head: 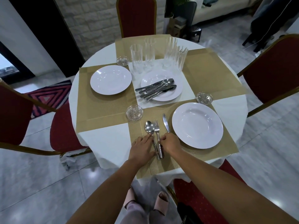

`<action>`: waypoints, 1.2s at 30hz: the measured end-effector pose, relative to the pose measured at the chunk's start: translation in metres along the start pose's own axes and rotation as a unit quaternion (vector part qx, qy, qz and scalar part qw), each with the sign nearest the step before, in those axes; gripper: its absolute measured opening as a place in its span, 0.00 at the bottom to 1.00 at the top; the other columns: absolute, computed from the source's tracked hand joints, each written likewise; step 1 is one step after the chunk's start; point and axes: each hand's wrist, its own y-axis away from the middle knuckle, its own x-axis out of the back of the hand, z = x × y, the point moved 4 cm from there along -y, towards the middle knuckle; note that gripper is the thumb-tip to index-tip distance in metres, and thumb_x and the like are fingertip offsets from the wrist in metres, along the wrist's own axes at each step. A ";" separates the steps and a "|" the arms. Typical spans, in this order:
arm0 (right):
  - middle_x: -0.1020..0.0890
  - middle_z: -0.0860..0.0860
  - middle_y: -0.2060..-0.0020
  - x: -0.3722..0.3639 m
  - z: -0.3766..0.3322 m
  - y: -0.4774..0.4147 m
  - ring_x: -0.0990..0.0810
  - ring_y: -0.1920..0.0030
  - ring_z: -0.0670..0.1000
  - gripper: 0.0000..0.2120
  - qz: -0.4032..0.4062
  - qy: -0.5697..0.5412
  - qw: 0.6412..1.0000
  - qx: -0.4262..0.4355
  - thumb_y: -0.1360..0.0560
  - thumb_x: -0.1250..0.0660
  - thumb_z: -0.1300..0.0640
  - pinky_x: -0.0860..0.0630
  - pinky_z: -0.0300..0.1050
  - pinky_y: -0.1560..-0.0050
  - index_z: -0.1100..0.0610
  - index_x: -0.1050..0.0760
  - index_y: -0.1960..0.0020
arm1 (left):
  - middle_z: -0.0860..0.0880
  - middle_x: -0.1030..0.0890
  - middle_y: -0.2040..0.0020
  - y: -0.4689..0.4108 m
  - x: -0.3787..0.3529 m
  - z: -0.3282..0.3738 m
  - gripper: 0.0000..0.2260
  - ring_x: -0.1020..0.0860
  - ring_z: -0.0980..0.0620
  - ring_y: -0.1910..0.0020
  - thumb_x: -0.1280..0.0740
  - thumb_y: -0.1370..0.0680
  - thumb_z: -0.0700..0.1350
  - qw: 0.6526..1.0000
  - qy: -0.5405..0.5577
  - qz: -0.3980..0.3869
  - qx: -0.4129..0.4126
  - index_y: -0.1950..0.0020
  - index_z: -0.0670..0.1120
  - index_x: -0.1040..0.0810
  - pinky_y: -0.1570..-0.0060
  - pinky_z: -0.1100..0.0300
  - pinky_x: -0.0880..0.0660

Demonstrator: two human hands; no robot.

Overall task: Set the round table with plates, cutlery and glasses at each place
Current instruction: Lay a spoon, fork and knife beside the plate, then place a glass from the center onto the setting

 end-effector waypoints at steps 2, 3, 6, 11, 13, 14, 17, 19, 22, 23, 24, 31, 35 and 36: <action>0.15 0.56 0.52 0.001 -0.001 0.001 0.18 0.50 0.55 0.08 0.003 0.005 1.000 0.002 0.23 0.35 0.59 0.26 0.43 0.52 0.60 0.17 0.50 | 0.53 0.40 0.23 0.002 0.002 0.000 0.31 0.38 0.48 0.28 0.37 0.24 0.60 1.000 0.008 0.007 -0.008 0.23 0.53 0.43 0.30 0.52 0.38; 0.15 0.56 0.52 0.003 -0.003 0.002 0.18 0.50 0.56 0.09 0.013 0.010 1.000 0.004 0.23 0.36 0.60 0.26 0.43 0.51 0.60 0.17 0.51 | 0.53 0.40 0.23 0.004 0.004 -0.001 0.30 0.38 0.49 0.28 0.37 0.23 0.59 1.000 0.021 0.015 -0.014 0.24 0.52 0.42 0.29 0.53 0.38; 0.16 0.57 0.53 0.011 -0.010 0.004 0.19 0.50 0.58 0.11 0.057 0.024 0.998 0.010 0.22 0.40 0.60 0.29 0.42 0.54 0.60 0.19 0.52 | 0.51 0.34 0.27 0.007 0.013 -0.010 0.25 0.34 0.50 0.29 0.38 0.22 0.53 0.995 0.068 0.068 -0.023 0.26 0.50 0.35 0.32 0.57 0.36; 0.21 0.45 0.37 0.018 -0.034 -0.008 0.18 0.53 0.57 0.09 0.088 0.002 0.996 0.033 0.23 0.40 0.59 0.26 0.44 0.58 0.57 0.21 0.55 | 0.47 0.27 0.34 -0.003 0.044 -0.047 0.19 0.27 0.45 0.37 0.36 0.23 0.45 0.979 0.086 0.178 0.050 0.32 0.44 0.29 0.39 0.53 0.29; 0.20 0.46 0.39 0.022 -0.051 -0.019 0.19 0.49 0.57 0.08 0.096 -0.024 0.995 0.032 0.23 0.38 0.58 0.26 0.45 0.56 0.55 0.21 0.54 | 0.45 0.27 0.32 -0.012 0.058 -0.067 0.19 0.28 0.45 0.34 0.36 0.22 0.44 0.972 0.082 0.202 0.089 0.31 0.43 0.29 0.36 0.51 0.31; 0.17 0.50 0.44 0.024 -0.062 -0.026 0.20 0.46 0.56 0.07 0.099 -0.031 0.994 0.033 0.23 0.38 0.57 0.25 0.46 0.53 0.55 0.20 0.52 | 0.45 0.28 0.31 -0.017 0.064 -0.078 0.20 0.29 0.45 0.32 0.36 0.22 0.45 0.970 0.079 0.203 0.108 0.30 0.43 0.30 0.34 0.51 0.33; 0.16 0.53 0.52 0.029 -0.099 -0.047 0.19 0.49 0.56 0.08 0.112 -0.039 0.991 0.053 0.23 0.37 0.57 0.27 0.45 0.55 0.55 0.20 0.51 | 0.45 0.33 0.26 -0.036 0.077 -0.104 0.23 0.35 0.46 0.27 0.40 0.20 0.46 0.975 0.043 0.171 0.134 0.26 0.44 0.36 0.29 0.51 0.40; 0.16 0.53 0.52 0.032 -0.126 -0.061 0.20 0.53 0.55 0.08 0.121 -0.033 0.990 0.065 0.22 0.38 0.56 0.30 0.43 0.58 0.55 0.20 0.49 | 0.45 0.38 0.23 -0.052 0.082 -0.119 0.24 0.39 0.47 0.25 0.43 0.19 0.47 0.980 0.018 0.145 0.134 0.24 0.44 0.40 0.26 0.52 0.44; 0.16 0.53 0.50 0.033 -0.163 -0.089 0.19 0.51 0.55 0.10 0.116 -0.046 0.989 0.077 0.22 0.38 0.56 0.26 0.44 0.55 0.54 0.20 0.45 | 0.46 0.45 0.21 -0.074 0.083 -0.137 0.24 0.47 0.47 0.22 0.49 0.17 0.51 0.986 -0.006 0.098 0.133 0.22 0.45 0.46 0.24 0.50 0.50; 0.17 0.53 0.48 0.032 -0.174 -0.100 0.19 0.48 0.55 0.11 0.115 -0.062 0.988 0.077 0.22 0.37 0.55 0.26 0.44 0.52 0.54 0.21 0.43 | 0.46 0.47 0.21 -0.081 0.082 -0.143 0.25 0.49 0.47 0.22 0.53 0.17 0.53 0.987 -0.016 0.088 0.133 0.22 0.45 0.48 0.24 0.49 0.51; 0.18 0.53 0.44 0.032 -0.185 -0.111 0.20 0.45 0.55 0.14 0.114 -0.079 0.987 0.076 0.23 0.36 0.54 0.26 0.45 0.49 0.55 0.22 0.39 | 0.45 0.47 0.21 -0.088 0.082 -0.148 0.27 0.50 0.46 0.22 0.58 0.19 0.55 0.988 -0.024 0.080 0.130 0.21 0.45 0.48 0.24 0.48 0.52; 0.33 0.55 0.27 0.039 -0.245 -0.180 0.39 0.27 0.60 0.36 0.139 -0.069 0.985 0.070 0.25 0.32 0.46 0.35 0.54 0.33 0.59 0.40 0.24 | 0.43 0.50 0.21 -0.126 0.079 -0.171 0.36 0.53 0.43 0.22 0.65 0.26 0.58 0.992 -0.015 0.078 0.100 0.22 0.43 0.47 0.26 0.47 0.60; 0.34 0.55 0.26 0.041 -0.267 -0.216 0.40 0.27 0.60 0.42 0.161 -0.085 0.982 0.056 0.27 0.29 0.45 0.33 0.54 0.35 0.60 0.45 0.22 | 0.43 0.44 0.22 -0.132 0.073 -0.182 0.32 0.46 0.44 0.22 0.58 0.22 0.58 0.991 -0.024 0.085 0.099 0.23 0.42 0.41 0.25 0.49 0.59; 0.35 0.55 0.26 0.041 -0.270 -0.223 0.41 0.27 0.60 0.44 0.163 -0.089 0.981 0.050 0.28 0.29 0.44 0.32 0.54 0.35 0.60 0.46 0.22 | 0.42 0.40 0.23 -0.130 0.073 -0.182 0.30 0.41 0.43 0.24 0.54 0.20 0.57 0.990 -0.031 0.103 0.093 0.24 0.41 0.38 0.26 0.48 0.54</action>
